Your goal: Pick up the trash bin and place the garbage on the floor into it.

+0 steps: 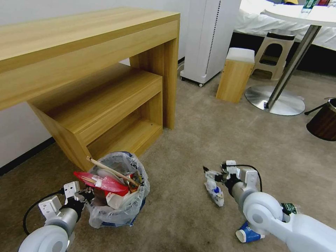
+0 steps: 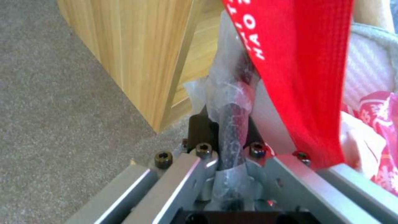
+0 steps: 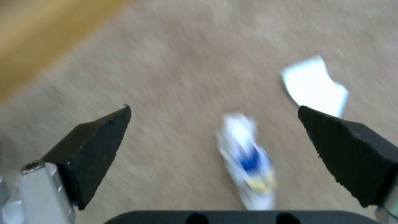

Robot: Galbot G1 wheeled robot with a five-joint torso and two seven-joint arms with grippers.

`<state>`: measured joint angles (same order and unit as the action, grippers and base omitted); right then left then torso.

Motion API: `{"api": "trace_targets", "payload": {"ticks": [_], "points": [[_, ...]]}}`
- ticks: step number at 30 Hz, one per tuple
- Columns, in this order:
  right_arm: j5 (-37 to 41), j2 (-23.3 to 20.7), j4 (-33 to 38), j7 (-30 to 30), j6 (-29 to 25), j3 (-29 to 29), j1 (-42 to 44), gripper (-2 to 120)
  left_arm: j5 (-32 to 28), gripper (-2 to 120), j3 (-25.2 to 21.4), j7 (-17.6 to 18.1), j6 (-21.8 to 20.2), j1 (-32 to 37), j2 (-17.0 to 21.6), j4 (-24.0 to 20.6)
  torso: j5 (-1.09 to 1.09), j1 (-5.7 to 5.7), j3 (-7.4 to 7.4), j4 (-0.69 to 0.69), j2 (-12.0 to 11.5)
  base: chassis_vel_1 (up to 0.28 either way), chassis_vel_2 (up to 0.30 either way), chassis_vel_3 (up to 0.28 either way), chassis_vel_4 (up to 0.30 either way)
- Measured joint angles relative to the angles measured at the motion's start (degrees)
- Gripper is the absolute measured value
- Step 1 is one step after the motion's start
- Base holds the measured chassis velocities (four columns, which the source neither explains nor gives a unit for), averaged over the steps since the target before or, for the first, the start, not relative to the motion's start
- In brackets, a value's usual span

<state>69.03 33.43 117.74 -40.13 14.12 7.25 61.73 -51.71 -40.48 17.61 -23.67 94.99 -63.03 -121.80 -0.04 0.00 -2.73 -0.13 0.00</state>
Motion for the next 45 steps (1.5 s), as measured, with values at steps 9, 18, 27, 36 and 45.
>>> {"api": "trace_targets", "payload": {"ticks": [9,18,27,36,45], "points": [[-2.99,1.39,-5.96,-2.84,5.80,-3.14,5.74,100,0.49,0,0.65,-0.53,0.60,-0.49,-0.06,1.11,-0.01,0.00,0.00,0.00,0.00,0.000,0.000,0.000,0.000],[-6.64,5.66,-16.08,-0.71,8.07,1.39,1.53,100,0.48,0,0.97,-0.61,0.61,-0.25,-0.15,-0.05,0.01,0.00,0.00,0.01,0.00,0.000,0.000,0.000,0.000],[-10.60,8.53,-23.85,1.83,7.74,7.53,-3.45,100,0.69,0,0.68,-0.95,0.93,0.80,-0.67,-1.22,-0.01,0.00,0.00,0.01,0.00,0.000,0.000,0.000,0.000],[-13.37,12.75,-30.67,2.94,6.27,13.20,-8.05,100,0.85,0,0.32,-0.98,1.01,1.24,-1.11,-2.22,-0.02,0.00,0.00,0.01,0.00,0.000,0.000,0.000,0.000],[-15.84,14.31,-35.07,3.59,4.24,14.67,-9.43,99,0.99,0,-0.21,-1.03,1.27,1.86,-1.14,-2.49,-0.01,0.00,-0.01,0.00,0.00,0.000,0.000,0.000,0.000]]}}
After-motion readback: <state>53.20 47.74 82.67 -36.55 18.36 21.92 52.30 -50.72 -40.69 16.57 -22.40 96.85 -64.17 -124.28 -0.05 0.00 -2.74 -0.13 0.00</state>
